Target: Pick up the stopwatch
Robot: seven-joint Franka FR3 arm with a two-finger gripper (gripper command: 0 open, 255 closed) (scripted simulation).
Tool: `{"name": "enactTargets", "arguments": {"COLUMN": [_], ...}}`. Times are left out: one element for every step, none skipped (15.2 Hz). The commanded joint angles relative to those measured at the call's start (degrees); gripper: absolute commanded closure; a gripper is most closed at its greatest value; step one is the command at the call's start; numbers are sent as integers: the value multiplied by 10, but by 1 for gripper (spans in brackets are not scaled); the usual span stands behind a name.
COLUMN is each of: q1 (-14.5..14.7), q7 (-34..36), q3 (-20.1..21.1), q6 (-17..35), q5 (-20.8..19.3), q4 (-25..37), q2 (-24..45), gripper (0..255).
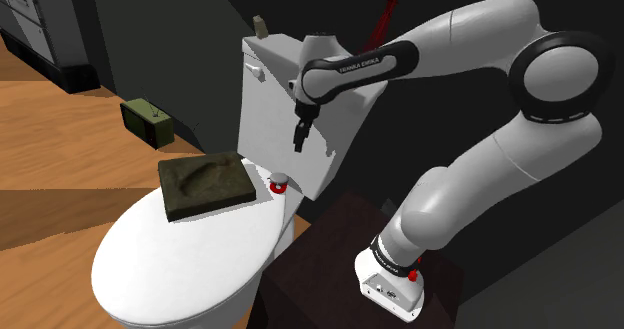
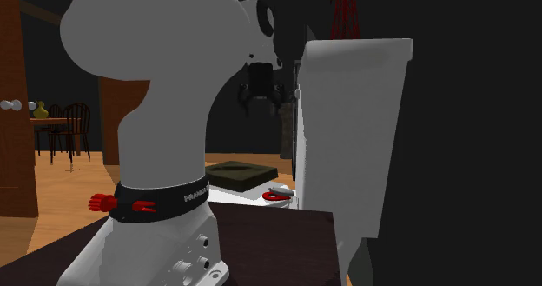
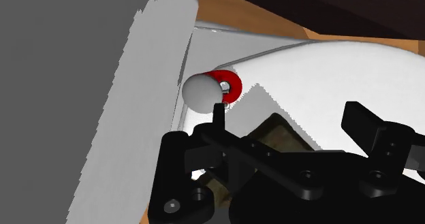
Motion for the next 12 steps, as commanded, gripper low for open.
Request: {"name": "enactTargets", "arguments": {"q1": [1, 2, 3, 4, 4, 5, 4, 4, 3, 3, 2, 0], "q7": [-27, -39, -51, -63, -75, -87, -99, -110, -122, -133, -144, -154], "q3": [-7, -9, -10, -12, -13, -13, -13, -12, -11, -10, -8, -6], "q6": [38, 54, 70, 85, 99, 113, 126, 138, 150, 161, 172, 181], "q5": [-1, -1, 0, 1, 2, 3, 5, 7, 8, 9, 11, 11], "q4": [7, 13, 19, 26, 34, 43, 52, 62, 73, 84, 96, 109], "q2": [47, 70, 93, 116, 140, 163, 187, 210, 234, 258, 281, 305], "gripper": [0, 0, 0, 0, 0, 0, 0, 0, 0, 0, 0, 0]}}
